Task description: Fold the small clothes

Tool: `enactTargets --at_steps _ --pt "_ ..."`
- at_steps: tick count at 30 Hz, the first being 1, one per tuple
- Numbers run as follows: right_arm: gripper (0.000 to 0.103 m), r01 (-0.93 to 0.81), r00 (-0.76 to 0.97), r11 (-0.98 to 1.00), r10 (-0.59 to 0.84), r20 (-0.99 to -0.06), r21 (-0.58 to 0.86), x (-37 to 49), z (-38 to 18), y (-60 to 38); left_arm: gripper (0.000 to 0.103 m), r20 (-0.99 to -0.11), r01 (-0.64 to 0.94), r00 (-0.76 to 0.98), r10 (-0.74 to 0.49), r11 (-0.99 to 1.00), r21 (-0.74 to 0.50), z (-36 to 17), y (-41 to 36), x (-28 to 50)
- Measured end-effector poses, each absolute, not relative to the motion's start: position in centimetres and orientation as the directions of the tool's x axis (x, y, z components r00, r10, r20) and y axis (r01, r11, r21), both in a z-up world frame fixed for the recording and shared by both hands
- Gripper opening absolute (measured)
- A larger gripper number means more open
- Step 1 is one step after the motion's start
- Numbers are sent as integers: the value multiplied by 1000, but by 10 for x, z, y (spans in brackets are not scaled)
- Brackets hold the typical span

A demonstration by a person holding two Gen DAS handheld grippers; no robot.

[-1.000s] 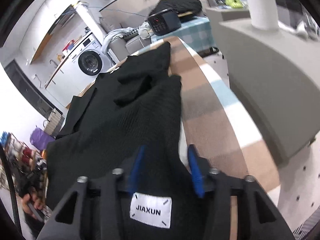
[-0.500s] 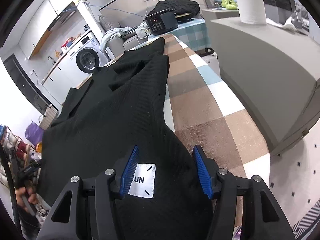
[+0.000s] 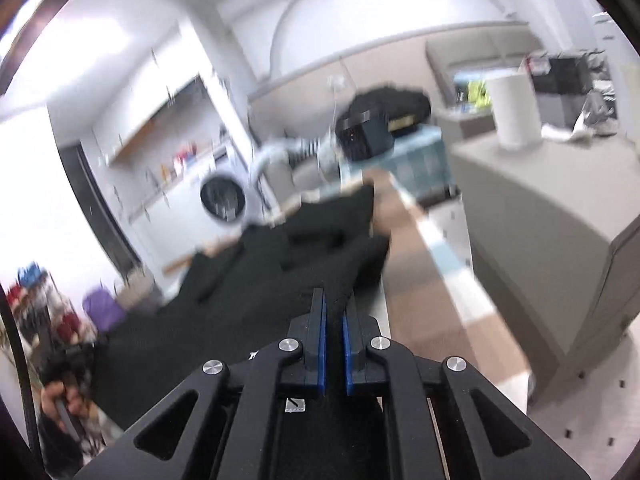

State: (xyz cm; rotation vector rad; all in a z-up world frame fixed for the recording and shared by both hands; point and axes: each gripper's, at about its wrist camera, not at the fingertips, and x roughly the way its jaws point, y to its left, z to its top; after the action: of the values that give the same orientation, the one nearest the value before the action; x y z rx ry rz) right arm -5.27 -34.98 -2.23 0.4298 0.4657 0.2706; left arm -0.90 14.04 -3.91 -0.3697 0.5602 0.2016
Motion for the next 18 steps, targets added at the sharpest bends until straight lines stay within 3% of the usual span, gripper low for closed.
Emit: enactTargets --at_steps 5,13,18 --pt "6 -105 884 849 318 -343 518 -37 -13 -360 3 -503 -280 859 91 907 -315 -14 149 10" --pt "6 50 805 871 254 -535 489 47 -22 -345 3 -583 -301 807 91 913 -274 -26 157 87" --pt "10 97 761 850 272 -589 518 103 -37 -337 4 -650 -345 756 76 890 -297 -54 173 138"
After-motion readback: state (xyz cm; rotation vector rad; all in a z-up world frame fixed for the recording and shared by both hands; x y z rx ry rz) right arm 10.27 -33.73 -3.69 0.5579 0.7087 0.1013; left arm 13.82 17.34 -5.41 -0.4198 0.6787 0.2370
